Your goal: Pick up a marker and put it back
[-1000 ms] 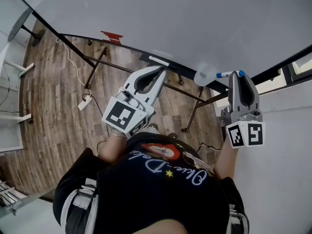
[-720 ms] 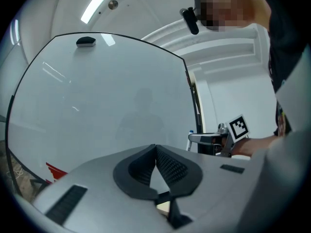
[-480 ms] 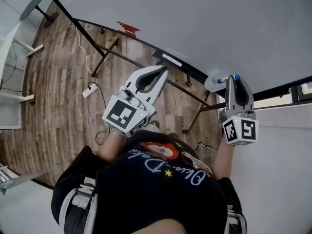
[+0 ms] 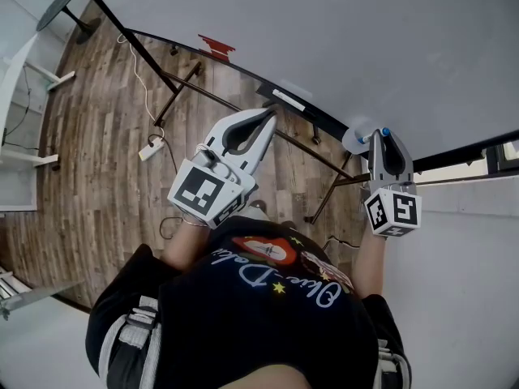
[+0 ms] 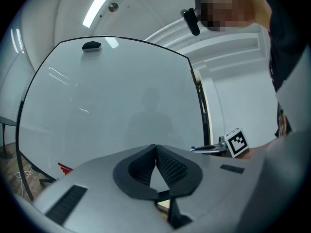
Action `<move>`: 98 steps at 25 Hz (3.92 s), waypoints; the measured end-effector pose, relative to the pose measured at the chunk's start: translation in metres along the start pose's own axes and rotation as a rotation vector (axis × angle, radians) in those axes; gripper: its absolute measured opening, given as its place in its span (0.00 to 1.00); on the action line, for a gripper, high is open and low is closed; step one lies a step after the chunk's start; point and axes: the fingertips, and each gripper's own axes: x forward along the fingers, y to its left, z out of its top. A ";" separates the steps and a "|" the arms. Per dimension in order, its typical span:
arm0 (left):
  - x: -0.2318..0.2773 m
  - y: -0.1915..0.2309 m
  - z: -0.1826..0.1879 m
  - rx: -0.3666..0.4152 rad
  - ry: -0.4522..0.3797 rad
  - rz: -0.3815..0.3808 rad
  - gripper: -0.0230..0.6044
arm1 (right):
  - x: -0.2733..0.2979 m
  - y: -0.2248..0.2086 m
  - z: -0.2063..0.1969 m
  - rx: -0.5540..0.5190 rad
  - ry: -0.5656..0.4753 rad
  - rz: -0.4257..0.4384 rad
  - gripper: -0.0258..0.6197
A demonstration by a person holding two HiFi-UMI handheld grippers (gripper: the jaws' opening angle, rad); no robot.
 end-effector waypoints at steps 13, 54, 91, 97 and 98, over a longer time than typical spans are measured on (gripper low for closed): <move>-0.003 0.001 0.002 -0.001 -0.001 0.015 0.04 | 0.008 0.003 -0.033 -0.055 0.100 0.006 0.14; -0.014 0.007 0.002 -0.013 -0.009 0.035 0.04 | 0.026 0.030 -0.054 -0.186 0.205 0.090 0.21; 0.015 -0.040 -0.003 -0.029 0.001 -0.160 0.04 | -0.056 0.024 0.028 0.047 -0.064 -0.034 0.04; 0.026 -0.055 -0.004 -0.024 0.005 -0.208 0.04 | -0.075 0.021 0.041 0.082 -0.130 -0.044 0.04; 0.028 -0.057 -0.004 -0.024 0.005 -0.214 0.04 | -0.078 0.021 0.042 0.088 -0.136 -0.045 0.04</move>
